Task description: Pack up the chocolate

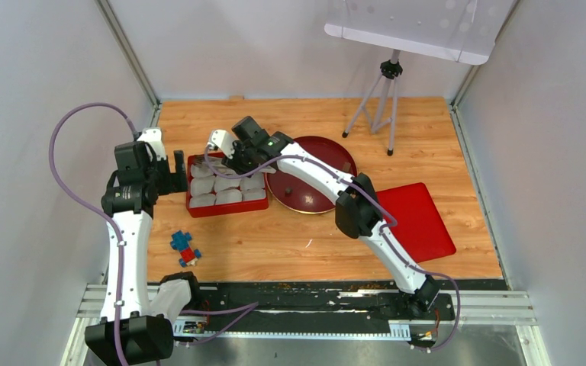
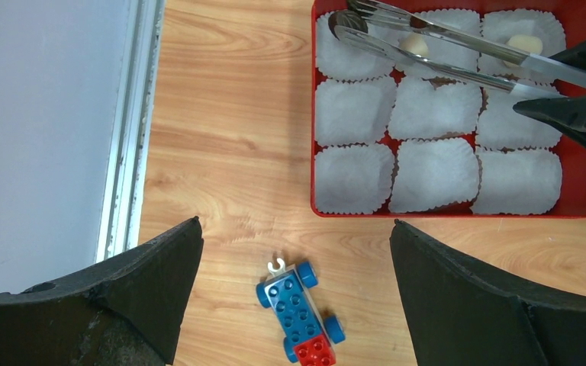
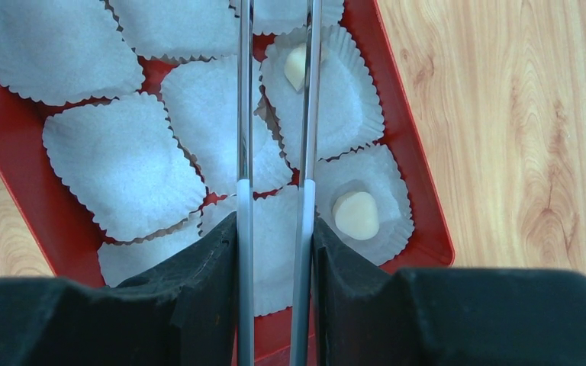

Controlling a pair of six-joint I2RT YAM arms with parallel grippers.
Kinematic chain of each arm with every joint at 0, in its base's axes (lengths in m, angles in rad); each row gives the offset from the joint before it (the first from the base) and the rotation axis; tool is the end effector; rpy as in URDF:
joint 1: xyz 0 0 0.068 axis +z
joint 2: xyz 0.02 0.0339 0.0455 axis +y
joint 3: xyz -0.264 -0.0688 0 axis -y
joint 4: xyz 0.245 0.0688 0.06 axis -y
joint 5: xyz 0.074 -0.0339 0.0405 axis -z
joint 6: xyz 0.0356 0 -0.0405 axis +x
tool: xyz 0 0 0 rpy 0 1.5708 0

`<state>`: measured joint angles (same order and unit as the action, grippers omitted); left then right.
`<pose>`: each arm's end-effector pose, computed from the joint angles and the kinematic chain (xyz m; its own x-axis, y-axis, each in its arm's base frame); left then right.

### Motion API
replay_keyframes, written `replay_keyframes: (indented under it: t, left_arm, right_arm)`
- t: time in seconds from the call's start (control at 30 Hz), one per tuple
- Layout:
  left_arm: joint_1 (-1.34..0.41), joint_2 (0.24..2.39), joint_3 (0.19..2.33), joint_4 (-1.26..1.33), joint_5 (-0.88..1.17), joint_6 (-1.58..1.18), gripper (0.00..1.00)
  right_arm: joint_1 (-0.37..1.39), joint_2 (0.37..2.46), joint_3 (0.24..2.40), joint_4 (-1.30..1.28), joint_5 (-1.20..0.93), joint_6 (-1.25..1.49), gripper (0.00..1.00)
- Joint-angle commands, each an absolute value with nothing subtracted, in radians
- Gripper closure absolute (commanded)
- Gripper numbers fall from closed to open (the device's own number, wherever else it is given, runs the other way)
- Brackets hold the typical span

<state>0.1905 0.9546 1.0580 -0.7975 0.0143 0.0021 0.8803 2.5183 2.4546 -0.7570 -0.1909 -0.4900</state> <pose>0.1858 0.0353 0.3438 -0.6285 -0.1191 -0.7686 -0.1772 0.9841 -0.0075 0.3495 0.4337 0.2322 -0.0162 -0.7450 -0.6668 -0.9599 0.1983 -0.1983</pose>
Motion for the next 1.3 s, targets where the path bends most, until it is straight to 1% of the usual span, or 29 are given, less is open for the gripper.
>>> replay_keyframes:
  t: [0.0, 0.3, 0.43, 0.57, 0.67, 0.77, 0.93, 1.27]
  left_arm:
    - [0.198, 0.936, 1.085, -0.795, 0.021, 0.014, 0.0]
    - [0.198, 0.932, 1.07, -0.788, 0.026, 0.008, 0.0]
    - [0.198, 0.929, 1.065, -0.786, 0.027, 0.005, 0.0]
    - [0.198, 0.929, 1.064, -0.786, 0.029, 0.005, 0.0]
    - [0.198, 0.931, 1.058, -0.775, 0.029, 0.005, 0.0]
    - [0.198, 0.932, 1.048, -0.759, 0.032, 0.005, 0.0]
    - [0.198, 0.931, 1.021, -0.71, 0.038, -0.021, 0.0]
    - [0.198, 0.931, 0.971, -0.635, 0.075, -0.064, 0.0]
  right_arm:
    - [0.883, 2.514, 2.503, -0.679, -0.191, -0.465, 0.66]
    - [0.883, 2.507, 2.488, -0.697, -0.216, -0.465, 0.61]
    - [0.883, 2.504, 2.487, -0.701, -0.211, -0.467, 0.62]
    - [0.881, 2.493, 2.505, -0.714, -0.206, -0.472, 0.73]
    - [0.873, 2.47, 2.511, -0.743, -0.211, -0.487, 0.79]
    - [0.86, 2.424, 2.457, -0.756, -0.221, -0.506, 0.84]
    - [0.847, 2.372, 2.382, -0.791, -0.23, -0.527, 0.88]
    - [0.83, 2.331, 2.307, -0.796, -0.198, -0.541, 0.89]
